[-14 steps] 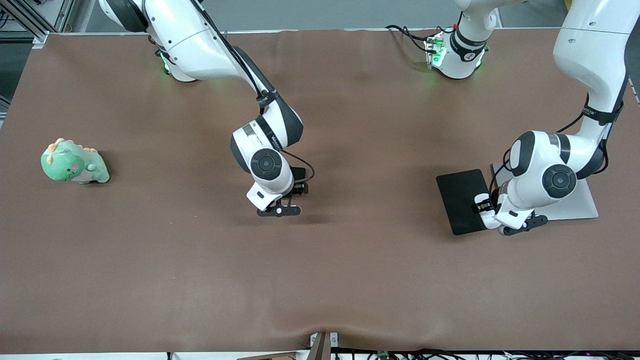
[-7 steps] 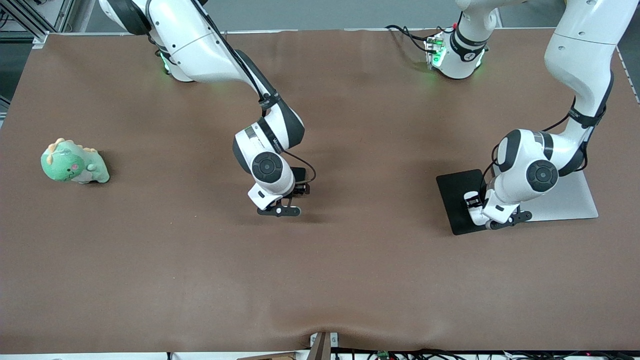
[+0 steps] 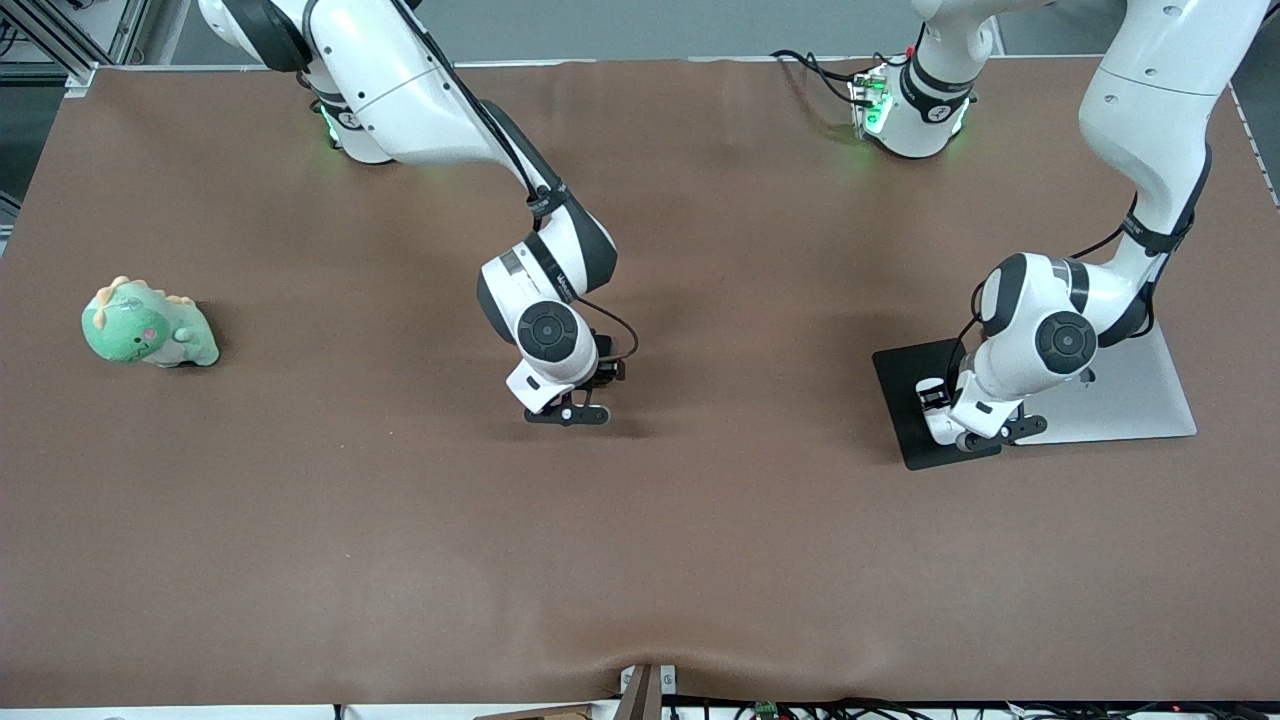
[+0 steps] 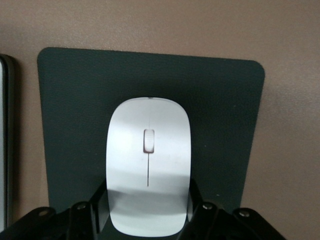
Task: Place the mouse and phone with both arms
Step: 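Lower the mouse onto the mousepad while the right gripper grasps the phone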
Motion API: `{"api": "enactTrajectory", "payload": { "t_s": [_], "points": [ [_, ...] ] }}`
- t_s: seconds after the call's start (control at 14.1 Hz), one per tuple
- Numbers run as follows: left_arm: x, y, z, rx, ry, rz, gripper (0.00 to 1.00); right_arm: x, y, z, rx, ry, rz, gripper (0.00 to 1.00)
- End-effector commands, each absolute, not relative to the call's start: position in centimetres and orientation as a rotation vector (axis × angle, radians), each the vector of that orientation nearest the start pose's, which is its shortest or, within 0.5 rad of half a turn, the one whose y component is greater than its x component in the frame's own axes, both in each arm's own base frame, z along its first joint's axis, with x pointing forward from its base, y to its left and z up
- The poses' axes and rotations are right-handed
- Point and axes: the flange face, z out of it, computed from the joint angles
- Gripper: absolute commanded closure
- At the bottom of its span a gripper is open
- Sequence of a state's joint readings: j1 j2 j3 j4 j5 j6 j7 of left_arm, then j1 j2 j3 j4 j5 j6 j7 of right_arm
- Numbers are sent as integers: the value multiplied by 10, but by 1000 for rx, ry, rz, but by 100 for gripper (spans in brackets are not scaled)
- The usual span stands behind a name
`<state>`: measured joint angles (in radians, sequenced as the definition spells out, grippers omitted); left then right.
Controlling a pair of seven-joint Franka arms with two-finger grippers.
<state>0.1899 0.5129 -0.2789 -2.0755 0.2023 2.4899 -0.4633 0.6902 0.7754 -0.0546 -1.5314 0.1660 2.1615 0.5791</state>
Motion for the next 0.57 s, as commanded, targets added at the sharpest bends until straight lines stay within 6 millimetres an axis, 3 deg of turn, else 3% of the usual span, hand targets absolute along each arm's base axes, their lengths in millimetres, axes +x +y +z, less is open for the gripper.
{"api": "enactTrajectory", "payload": {
  "t_s": [0.0,0.07,0.21,0.49],
  "points": [
    [573,-54,189,-3119,-283,72,50,548,422,182,-3133,80,270,0],
    [575,-49,190,-3122,-252,67,1,548,422,181,-3133,80,270,0],
    [580,-47,198,-3125,-223,44,0,547,423,177,-3136,81,276,0],
    [598,-44,253,-3102,-238,-52,0,546,425,177,-3135,77,277,0]
  ]
}}
